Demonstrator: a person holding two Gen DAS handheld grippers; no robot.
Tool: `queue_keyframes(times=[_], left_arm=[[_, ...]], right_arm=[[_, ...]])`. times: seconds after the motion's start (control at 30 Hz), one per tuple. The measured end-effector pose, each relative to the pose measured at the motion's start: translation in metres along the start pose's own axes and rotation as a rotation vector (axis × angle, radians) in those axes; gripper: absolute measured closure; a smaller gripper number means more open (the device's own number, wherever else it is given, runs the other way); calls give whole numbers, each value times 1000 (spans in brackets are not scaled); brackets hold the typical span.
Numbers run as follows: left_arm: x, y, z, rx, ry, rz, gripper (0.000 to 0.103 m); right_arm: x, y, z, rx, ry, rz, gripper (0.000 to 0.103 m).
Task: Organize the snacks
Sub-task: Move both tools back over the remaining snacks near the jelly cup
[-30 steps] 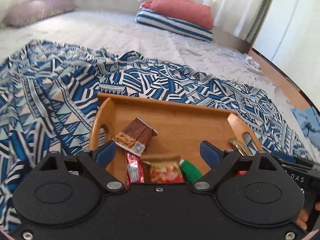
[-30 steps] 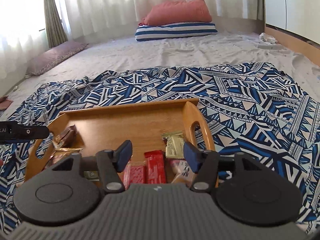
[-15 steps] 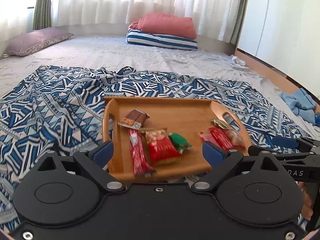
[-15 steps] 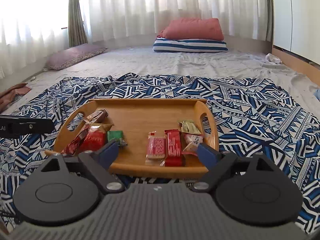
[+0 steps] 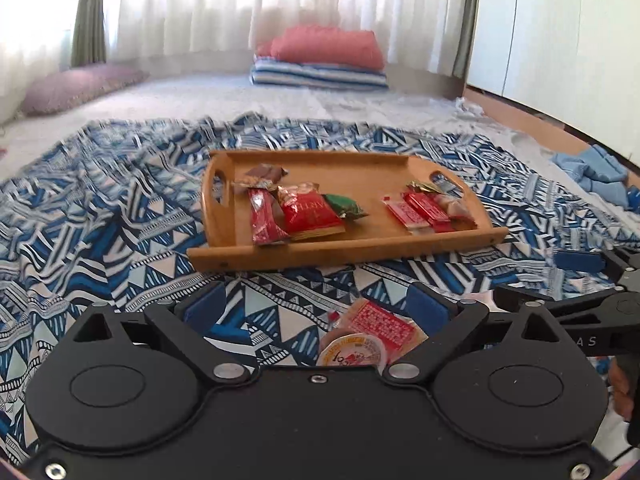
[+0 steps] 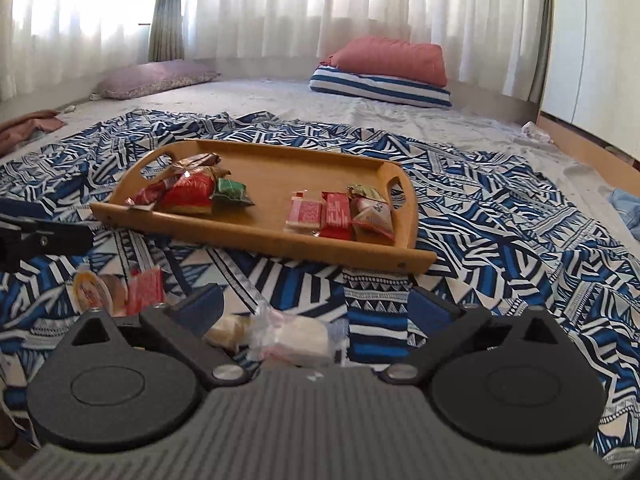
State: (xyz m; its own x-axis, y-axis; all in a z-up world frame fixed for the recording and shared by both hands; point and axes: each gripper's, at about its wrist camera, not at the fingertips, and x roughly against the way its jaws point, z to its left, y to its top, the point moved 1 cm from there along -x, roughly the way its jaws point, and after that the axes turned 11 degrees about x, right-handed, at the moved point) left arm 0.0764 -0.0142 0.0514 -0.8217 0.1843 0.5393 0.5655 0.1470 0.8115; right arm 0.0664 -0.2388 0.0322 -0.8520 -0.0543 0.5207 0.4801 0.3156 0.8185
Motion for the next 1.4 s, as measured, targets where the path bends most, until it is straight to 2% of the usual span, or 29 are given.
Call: queue_keyframes(times=[0.1, 0.3, 0.57, 0.83, 1.0, 1.17, 1.33, 1.4], left_arm=[[-5, -15, -4, -15, 34, 1, 6], [-16, -35, -11, -24, 41, 32, 6], [-31, -47, -9, -1, 77, 55, 6], [-35, -52, -11, 2, 77, 40, 6], [-33, -54, -10, 5, 46, 40, 17], [-31, -54, -14, -16, 12, 45, 41], [-30, -54, -15, -13, -9, 60, 60], [-28, -54, -16, -19, -6, 62, 61]], right_arm=[[-4, -13, 2, -16, -27, -3, 0], [-16, -28, -3, -80, -28, 18, 0], [-28, -38, 0, -93, -29, 41, 0], [-34, -43, 2, -89, -22, 35, 0], [-34, -44, 1, -91, -18, 30, 0], [-35, -45, 2, -90, -17, 25, 0], [-34, -45, 1, -92, -16, 24, 0], [-35, -45, 1, -92, -15, 25, 0]])
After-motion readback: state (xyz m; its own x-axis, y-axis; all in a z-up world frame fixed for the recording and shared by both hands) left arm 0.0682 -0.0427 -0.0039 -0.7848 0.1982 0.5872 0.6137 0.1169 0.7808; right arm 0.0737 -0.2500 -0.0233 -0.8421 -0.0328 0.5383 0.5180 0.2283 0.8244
